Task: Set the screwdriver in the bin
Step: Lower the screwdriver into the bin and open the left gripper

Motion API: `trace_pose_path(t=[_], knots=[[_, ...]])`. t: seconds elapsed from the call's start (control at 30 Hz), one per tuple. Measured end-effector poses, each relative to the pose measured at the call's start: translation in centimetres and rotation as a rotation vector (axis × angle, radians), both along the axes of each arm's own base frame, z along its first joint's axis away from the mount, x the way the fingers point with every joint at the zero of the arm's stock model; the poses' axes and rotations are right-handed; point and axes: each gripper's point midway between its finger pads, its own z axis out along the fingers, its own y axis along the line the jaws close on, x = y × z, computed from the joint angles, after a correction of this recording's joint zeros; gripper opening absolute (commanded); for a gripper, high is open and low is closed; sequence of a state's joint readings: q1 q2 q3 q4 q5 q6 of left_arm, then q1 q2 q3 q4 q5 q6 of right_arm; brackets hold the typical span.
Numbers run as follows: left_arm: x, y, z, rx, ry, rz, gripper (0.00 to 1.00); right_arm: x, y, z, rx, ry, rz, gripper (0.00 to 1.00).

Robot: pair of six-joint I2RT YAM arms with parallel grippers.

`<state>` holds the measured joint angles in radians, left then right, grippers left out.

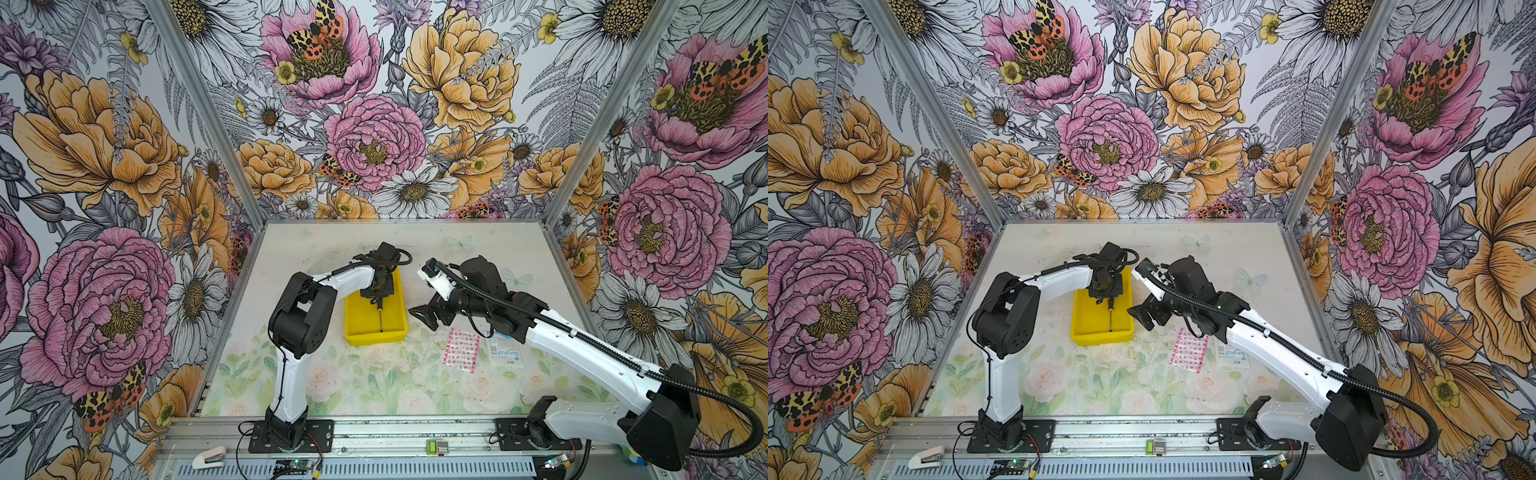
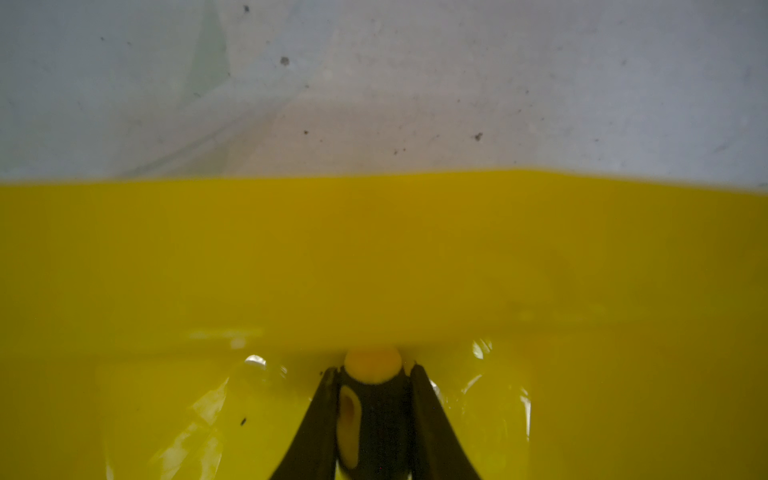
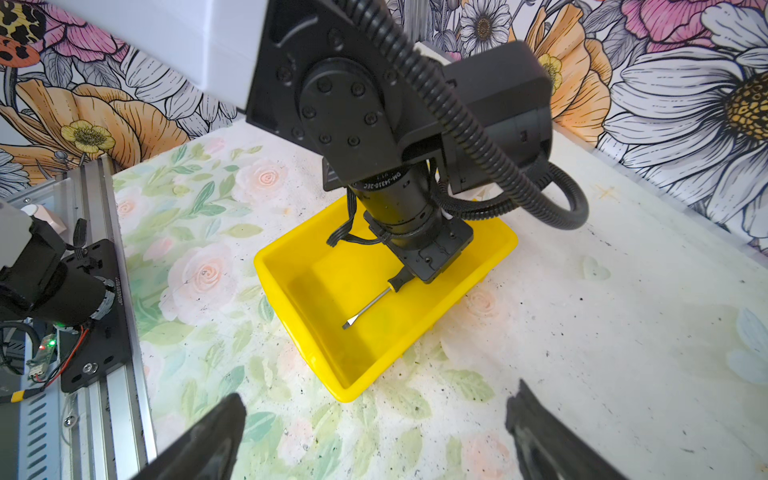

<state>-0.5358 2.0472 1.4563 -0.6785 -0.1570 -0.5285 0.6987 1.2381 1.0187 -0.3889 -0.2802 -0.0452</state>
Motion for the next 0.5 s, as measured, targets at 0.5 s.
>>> trace_pose_path(t=[0.5], knots=[[-0.02,-0.16,-0.14,-0.004,-0.006,0.005,0.16,0.09,-0.16,-0.09,-0.007,-0.001,-0.009,1.0]])
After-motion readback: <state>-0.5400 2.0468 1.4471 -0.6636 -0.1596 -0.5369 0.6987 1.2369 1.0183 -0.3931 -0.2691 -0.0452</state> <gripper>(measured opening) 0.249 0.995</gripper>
